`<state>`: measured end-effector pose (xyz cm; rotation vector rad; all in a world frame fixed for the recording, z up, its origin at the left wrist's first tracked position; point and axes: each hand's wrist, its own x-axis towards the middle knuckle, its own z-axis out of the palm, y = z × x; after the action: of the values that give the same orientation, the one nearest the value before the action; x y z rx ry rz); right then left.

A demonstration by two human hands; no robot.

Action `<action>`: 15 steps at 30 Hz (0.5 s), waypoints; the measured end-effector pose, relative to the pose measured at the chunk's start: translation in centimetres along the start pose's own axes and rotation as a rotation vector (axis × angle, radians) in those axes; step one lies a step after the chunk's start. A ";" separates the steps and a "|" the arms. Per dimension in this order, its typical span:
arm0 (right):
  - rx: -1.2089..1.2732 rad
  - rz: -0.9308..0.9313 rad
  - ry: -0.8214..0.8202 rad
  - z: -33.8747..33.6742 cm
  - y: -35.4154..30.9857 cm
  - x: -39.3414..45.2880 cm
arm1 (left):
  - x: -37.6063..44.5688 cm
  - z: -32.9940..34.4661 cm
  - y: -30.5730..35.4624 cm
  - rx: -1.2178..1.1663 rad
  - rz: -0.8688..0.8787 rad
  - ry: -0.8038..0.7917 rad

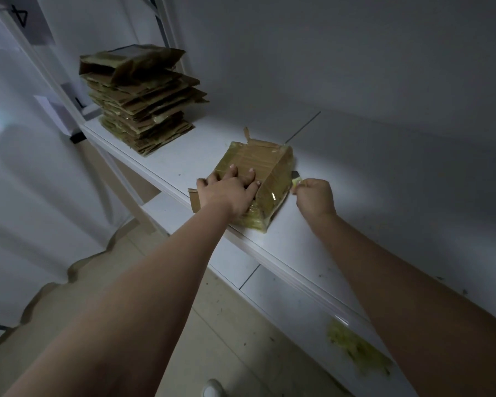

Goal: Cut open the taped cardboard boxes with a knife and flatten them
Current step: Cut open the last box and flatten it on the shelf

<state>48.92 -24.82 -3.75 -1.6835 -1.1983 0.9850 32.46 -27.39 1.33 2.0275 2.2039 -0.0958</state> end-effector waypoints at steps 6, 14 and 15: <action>-0.015 -0.046 -0.099 1.0 0.8 -3.4 | 0.0 0.0 0.1 -0.018 -0.012 -0.016; 0.197 0.050 -0.186 0.1 0.9 -7.8 | -0.5 0.1 0.4 -0.023 -0.034 -0.001; 0.213 0.050 -0.196 0.0 0.9 -8.2 | -0.6 0.1 0.5 -0.018 -0.037 0.000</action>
<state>47.28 -32.90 -3.51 -1.4814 -1.1354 1.2857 32.98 -27.92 1.30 1.9786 2.2343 -0.0797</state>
